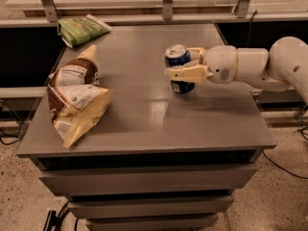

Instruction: Place pepsi can upright

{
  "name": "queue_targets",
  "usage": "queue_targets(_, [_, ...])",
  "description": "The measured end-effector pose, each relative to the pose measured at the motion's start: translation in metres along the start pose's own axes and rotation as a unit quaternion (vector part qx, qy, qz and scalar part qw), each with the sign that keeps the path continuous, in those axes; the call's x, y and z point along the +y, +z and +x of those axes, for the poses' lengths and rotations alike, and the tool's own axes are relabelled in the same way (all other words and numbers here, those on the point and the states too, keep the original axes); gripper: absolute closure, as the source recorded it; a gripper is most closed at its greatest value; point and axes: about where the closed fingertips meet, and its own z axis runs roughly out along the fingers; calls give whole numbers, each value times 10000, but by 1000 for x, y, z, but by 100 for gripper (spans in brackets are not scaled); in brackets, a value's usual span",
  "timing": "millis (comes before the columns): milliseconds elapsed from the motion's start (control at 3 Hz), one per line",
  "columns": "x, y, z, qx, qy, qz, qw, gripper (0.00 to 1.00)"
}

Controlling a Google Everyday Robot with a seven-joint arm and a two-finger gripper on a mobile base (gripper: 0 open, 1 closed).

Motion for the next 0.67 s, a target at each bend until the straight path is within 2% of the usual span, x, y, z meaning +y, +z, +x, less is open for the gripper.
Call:
queue_targets(333, [0,-4,3,71,-8,10,10000,0])
queue_targets(667, [-1,-7,5,126,-10,49,9999,0])
